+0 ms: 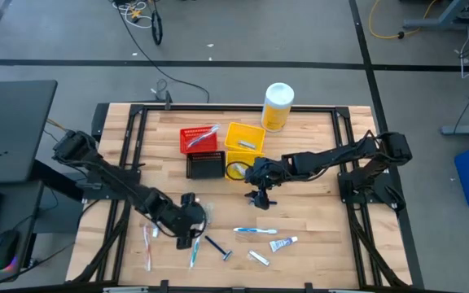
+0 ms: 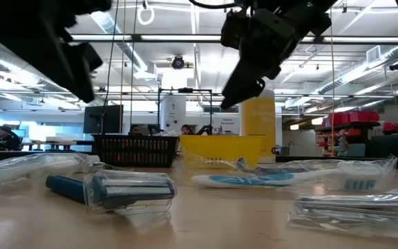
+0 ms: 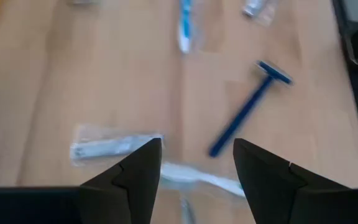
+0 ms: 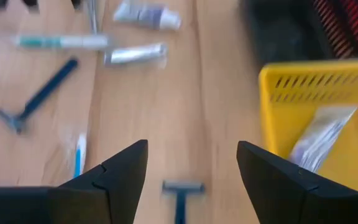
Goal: Pick & Place Travel size toiletries
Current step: Put the blue razor into the black bin
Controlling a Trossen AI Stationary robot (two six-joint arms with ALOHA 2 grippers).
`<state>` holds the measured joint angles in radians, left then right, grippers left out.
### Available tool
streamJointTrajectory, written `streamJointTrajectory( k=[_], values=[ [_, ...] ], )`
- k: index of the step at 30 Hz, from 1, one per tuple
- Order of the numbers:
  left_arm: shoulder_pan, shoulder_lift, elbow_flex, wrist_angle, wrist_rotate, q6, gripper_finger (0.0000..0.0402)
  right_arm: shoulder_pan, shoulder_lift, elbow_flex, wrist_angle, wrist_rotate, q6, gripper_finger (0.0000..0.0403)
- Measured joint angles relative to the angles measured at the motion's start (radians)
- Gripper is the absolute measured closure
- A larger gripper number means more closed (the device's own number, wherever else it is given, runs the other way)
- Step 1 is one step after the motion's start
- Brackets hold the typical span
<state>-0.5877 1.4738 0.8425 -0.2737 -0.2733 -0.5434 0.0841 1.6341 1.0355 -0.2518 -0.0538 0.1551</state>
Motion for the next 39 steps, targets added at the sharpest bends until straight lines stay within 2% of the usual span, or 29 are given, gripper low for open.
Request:
streamJointTrajectory(
  k=[4,9,11,16,21,26,34,39],
  values=[
    [-0.04,0.0,0.0,0.001,-0.041,0.009,0.0191,0.033,0.0,0.0,-0.081,-0.001,0.074,0.0157],
    [-0.049,0.001,0.0,0.003,-0.066,0.024,0.0191,0.079,0.0,-0.039,-0.069,0.001,0.153,0.0168],
    [-0.049,0.001,0.0,0.012,-0.065,0.035,0.0191,0.096,0.0,-0.053,-0.065,0.034,0.182,0.0169],
    [-0.049,0.001,0.0,0.09,-0.066,0.117,0.0191,0.135,0.0,-0.065,-0.079,0.109,0.196,0.0161],
    [-0.045,0.008,0.0,0.157,-0.068,0.13,0.0191,0.159,0.0,-0.066,-0.08,0.114,0.201,0.015],
    [-0.047,0.098,0.011,0.246,-0.035,0.193,0.0191,0.17,0.0,-0.066,-0.075,0.125,0.231,0.0151],
    [-0.048,0.292,0.112,0.24,0.027,0.274,0.0191,0.173,0.0,-0.066,-0.032,0.139,0.234,0.0168],
    [-0.05,0.367,0.143,0.218,0.012,0.279,0.0191,0.174,0.0,-0.066,0.004,0.139,0.233,0.0172]
  ],
)
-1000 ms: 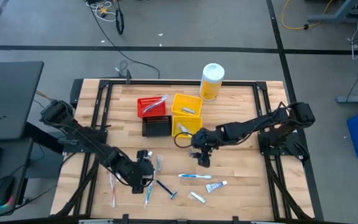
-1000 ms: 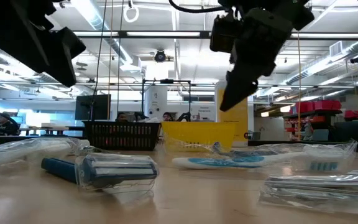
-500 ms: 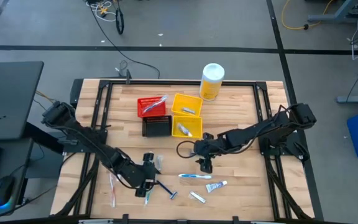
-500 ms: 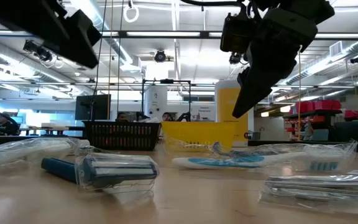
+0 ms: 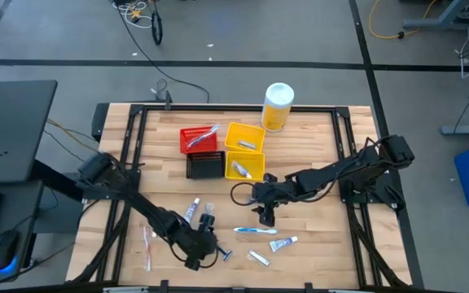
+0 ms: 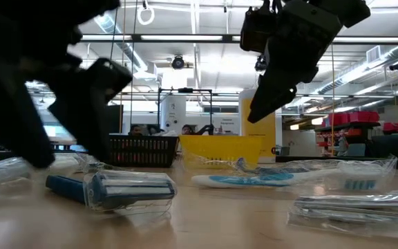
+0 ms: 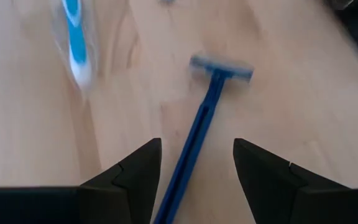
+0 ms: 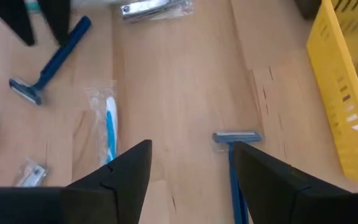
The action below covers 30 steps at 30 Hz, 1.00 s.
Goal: Pick & Place Travel size toiletries
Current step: Put the blue razor into the black bin
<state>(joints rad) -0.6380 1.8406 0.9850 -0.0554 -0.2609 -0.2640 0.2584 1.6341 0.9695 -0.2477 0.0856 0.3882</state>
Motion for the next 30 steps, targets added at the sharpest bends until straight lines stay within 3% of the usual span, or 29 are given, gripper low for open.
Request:
streamJointTrajectory(
  k=[3,10,23,30],
  values=[
    [0.002,0.051,0.018,0.013,0.043,-0.014,0.0191,0.0,0.0,0.0,0.012,0.0,-0.001,0.017],
    [-0.005,0.084,0.029,-0.004,0.032,-0.052,0.0196,0.003,0.0,0.0,0.031,0.0,0.0,0.0161],
    [-0.001,0.072,0.027,-0.014,0.032,-0.041,0.0342,0.006,0.0,0.0,0.039,0.0,-0.003,0.0177],
    [-0.001,0.067,0.029,-0.02,0.018,-0.03,0.0363,0.006,0.0,0.0,0.039,0.0,-0.003,0.0185]
  ],
)
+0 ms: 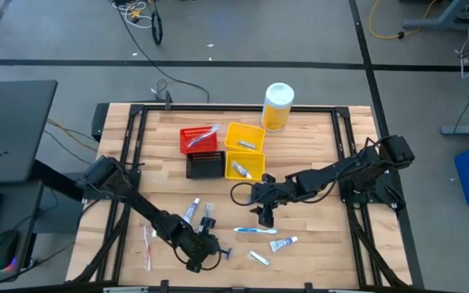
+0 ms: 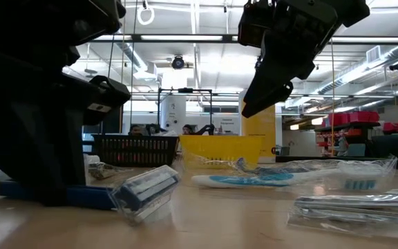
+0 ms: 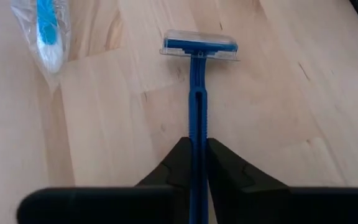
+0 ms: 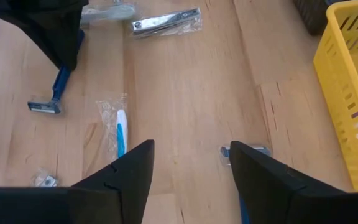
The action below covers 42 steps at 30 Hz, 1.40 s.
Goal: Pick & Place Travel size toiletries
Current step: Put the blue razor into the black bin
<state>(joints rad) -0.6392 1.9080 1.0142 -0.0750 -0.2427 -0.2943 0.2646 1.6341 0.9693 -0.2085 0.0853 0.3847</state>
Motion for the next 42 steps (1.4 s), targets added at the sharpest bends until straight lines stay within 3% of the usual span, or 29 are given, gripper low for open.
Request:
streamJointTrajectory(
  k=[6,12,22,27,33,38,42],
  values=[
    [0.006,-0.068,0.036,-0.101,-0.047,0.004,0.036,0.0,0.0,0.0,0.001,0.0,0.0,0.0188],
    [0.056,-0.189,0.079,-0.38,-0.162,-0.016,0.0366,0.0,0.0,0.0,0.011,0.0,0.0,0.0183],
    [0.351,-0.339,0.084,-0.714,-0.24,-0.029,0.0365,0.0,0.0,0.0,0.017,-0.001,0.0,0.0191],
    [0.538,-0.336,0.083,-0.743,-0.217,0.086,0.0362,0.0,0.0,0.0,0.025,-0.002,0.0,0.0199],
    [0.689,-0.335,0.081,-0.718,-0.134,0.204,0.0363,-0.004,0.0,0.0,0.036,0.001,-0.048,0.0199],
    [0.731,-0.335,0.018,-0.612,-0.027,0.282,0.0363,-0.007,0.0,0.0,0.042,0.102,-0.053,0.0194],
    [0.732,-0.335,-0.032,-0.557,-0.026,0.301,0.0366,-0.012,0.0,0.0,0.048,0.116,-0.074,0.02]
  ],
)
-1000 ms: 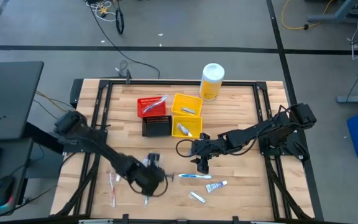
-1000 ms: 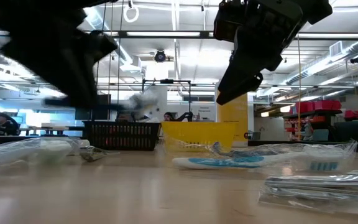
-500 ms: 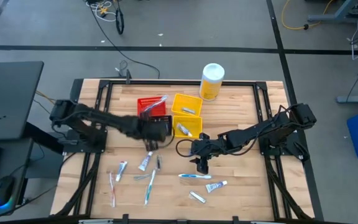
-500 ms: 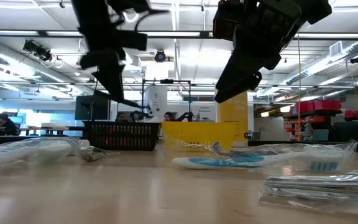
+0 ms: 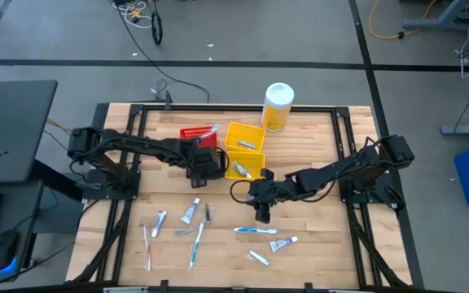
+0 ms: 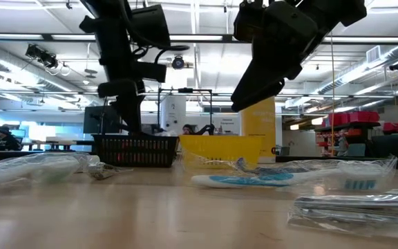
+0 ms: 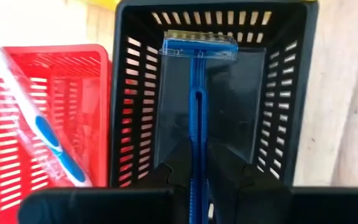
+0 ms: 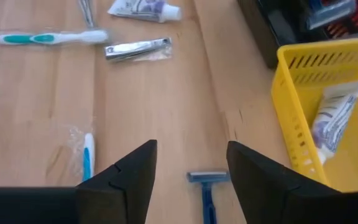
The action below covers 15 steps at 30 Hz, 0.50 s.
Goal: Pick & Place Travel size toiletries
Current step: Put the blue razor into the black bin
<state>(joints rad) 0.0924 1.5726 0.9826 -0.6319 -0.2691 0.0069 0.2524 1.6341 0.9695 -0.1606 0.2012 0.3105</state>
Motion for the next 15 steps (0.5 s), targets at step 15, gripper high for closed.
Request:
streamJointTrajectory(
  k=[15],
  values=[
    [0.001,0.0,-0.121,0.173,0.051,-0.006,0.0361,-0.043,0.0,0.0,0.016,-0.003,-0.013,0.019]
  ],
)
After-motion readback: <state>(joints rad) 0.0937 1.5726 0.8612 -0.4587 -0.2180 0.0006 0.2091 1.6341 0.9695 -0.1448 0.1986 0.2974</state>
